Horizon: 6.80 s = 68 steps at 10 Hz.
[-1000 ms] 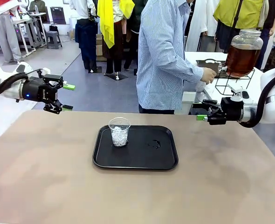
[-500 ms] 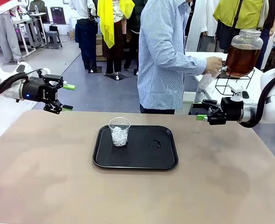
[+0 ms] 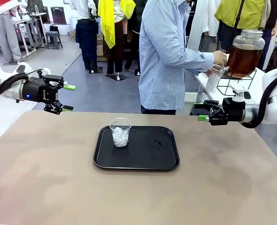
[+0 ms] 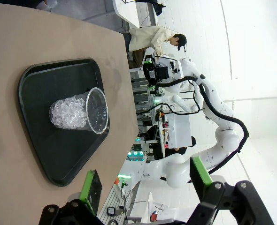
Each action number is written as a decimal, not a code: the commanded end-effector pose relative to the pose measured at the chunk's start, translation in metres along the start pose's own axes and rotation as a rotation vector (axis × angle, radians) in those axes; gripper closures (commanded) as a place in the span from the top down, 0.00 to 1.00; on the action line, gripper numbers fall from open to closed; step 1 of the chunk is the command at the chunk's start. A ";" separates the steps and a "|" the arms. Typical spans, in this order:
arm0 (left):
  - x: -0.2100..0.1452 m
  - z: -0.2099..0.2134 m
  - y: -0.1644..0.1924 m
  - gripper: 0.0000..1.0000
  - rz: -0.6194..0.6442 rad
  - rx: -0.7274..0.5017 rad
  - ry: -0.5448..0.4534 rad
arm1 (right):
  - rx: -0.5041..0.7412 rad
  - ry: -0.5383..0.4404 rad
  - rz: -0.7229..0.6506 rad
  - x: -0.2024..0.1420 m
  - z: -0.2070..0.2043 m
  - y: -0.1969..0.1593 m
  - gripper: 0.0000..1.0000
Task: Pour the drink into the iced cup.
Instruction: Pick up the iced cup indicated by the human and present it to them.
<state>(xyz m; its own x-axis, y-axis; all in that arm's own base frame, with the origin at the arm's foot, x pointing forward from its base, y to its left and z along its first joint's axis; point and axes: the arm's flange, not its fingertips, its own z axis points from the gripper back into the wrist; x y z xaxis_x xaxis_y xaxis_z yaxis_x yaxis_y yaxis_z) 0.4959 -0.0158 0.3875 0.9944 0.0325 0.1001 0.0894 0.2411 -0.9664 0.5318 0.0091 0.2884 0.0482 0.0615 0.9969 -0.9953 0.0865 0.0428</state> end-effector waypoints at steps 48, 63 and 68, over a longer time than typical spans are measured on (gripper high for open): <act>0.000 0.000 -0.002 1.00 0.000 -0.009 -0.010 | 0.003 0.000 0.003 0.003 -0.002 -0.002 1.00; 0.000 0.000 -0.002 1.00 0.000 -0.009 -0.010 | 0.003 0.000 0.003 0.003 -0.002 -0.002 1.00; 0.000 0.000 -0.002 1.00 0.000 -0.009 -0.010 | 0.003 0.000 0.003 0.003 -0.002 -0.002 1.00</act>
<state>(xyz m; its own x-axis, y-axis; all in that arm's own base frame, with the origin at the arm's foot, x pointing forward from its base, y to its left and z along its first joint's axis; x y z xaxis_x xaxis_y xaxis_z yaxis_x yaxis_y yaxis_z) 0.4959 -0.0158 0.3875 0.9944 0.0325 0.1001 0.0894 0.2411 -0.9664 0.5318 0.0091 0.2884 0.0482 0.0615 0.9969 -0.9953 0.0865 0.0428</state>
